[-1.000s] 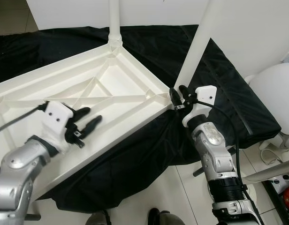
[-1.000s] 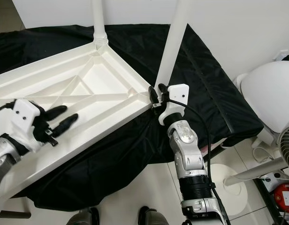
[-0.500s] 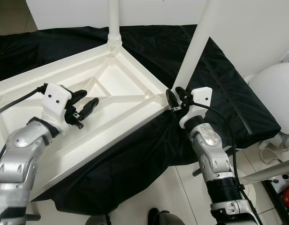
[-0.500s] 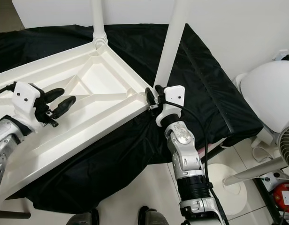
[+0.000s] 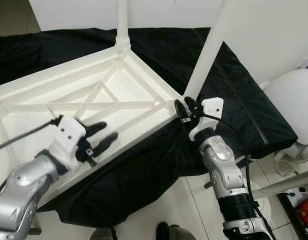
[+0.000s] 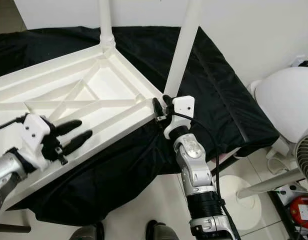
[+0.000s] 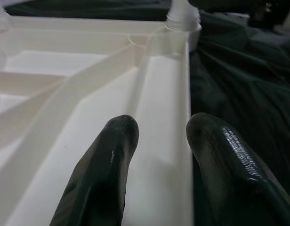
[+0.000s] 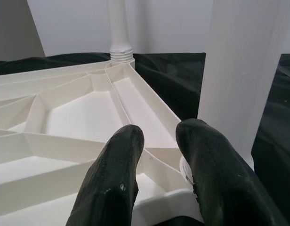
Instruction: Building children table
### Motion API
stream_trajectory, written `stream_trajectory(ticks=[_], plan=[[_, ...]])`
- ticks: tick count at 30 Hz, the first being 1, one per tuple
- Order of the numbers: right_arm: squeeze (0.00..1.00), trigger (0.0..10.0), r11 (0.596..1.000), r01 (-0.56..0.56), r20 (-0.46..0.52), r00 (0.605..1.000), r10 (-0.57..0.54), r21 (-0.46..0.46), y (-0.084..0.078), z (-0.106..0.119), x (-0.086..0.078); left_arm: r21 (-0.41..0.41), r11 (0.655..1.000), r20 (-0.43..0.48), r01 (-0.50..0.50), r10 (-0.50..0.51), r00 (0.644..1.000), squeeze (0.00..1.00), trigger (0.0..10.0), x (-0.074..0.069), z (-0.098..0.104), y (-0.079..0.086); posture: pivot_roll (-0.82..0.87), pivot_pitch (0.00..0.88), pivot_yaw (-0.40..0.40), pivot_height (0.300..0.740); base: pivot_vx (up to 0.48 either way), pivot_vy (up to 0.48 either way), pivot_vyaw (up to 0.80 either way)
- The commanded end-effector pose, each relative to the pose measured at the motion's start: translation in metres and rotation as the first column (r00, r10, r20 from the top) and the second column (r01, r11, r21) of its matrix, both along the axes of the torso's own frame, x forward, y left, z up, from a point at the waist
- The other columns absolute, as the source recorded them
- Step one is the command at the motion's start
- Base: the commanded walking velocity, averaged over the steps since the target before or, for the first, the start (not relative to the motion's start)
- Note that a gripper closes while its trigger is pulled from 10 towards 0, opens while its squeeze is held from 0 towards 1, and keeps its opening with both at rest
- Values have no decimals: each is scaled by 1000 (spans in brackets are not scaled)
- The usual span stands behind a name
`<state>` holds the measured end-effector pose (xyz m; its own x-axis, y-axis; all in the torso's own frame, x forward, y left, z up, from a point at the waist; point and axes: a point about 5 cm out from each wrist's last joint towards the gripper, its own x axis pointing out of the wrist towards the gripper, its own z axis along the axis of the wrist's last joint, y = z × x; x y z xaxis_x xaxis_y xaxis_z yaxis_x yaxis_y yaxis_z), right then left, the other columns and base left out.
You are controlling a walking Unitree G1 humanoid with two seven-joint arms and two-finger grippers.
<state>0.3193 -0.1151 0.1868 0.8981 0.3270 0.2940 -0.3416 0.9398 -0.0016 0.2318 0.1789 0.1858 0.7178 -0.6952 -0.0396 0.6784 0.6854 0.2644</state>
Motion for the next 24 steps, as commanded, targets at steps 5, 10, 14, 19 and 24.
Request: stream_trajectory(ticks=[5, 10, 14, 19, 24], plan=[[0, 10000, 1000, -2, -15, 1000, 2, -16, -2, -5, -4, 63, 983, -80, 172, -167, 983, 0, 10000, -15, -11, -9, 164, 183, -78, 740, 0, 0, 0], [0, 10000, 1000, 8, -16, 1000, -8, -17, -4, -5, -5, 85, 985, -100, 148, -139, 985, 0, 10000, -16, -15, -5, 162, 191, -75, 740, 0, 0, 0], [0, 10000, 1000, 16, -15, 1000, -16, -16, -6, -5, -5, 140, 978, -133, 154, -135, 982, 0, 10000, -18, -20, -3, 158, 196, -67, 740, 0, 0, 0], [0, 10000, 1000, 18, -15, 1000, -18, -15, -7, -4, -5, 151, 977, -140, 152, -131, 982, 0, 10000, -18, -22, -3, 158, 196, -67, 740, 0, 0, 0], [0, 10000, 1000, 27, -18, 999, -27, -15, -7, -5, -6, 191, 975, -224, 111, -67, 972, 0, 10000, -11, -32, 0, 156, 196, -59, 740, 0, 0, 0]])
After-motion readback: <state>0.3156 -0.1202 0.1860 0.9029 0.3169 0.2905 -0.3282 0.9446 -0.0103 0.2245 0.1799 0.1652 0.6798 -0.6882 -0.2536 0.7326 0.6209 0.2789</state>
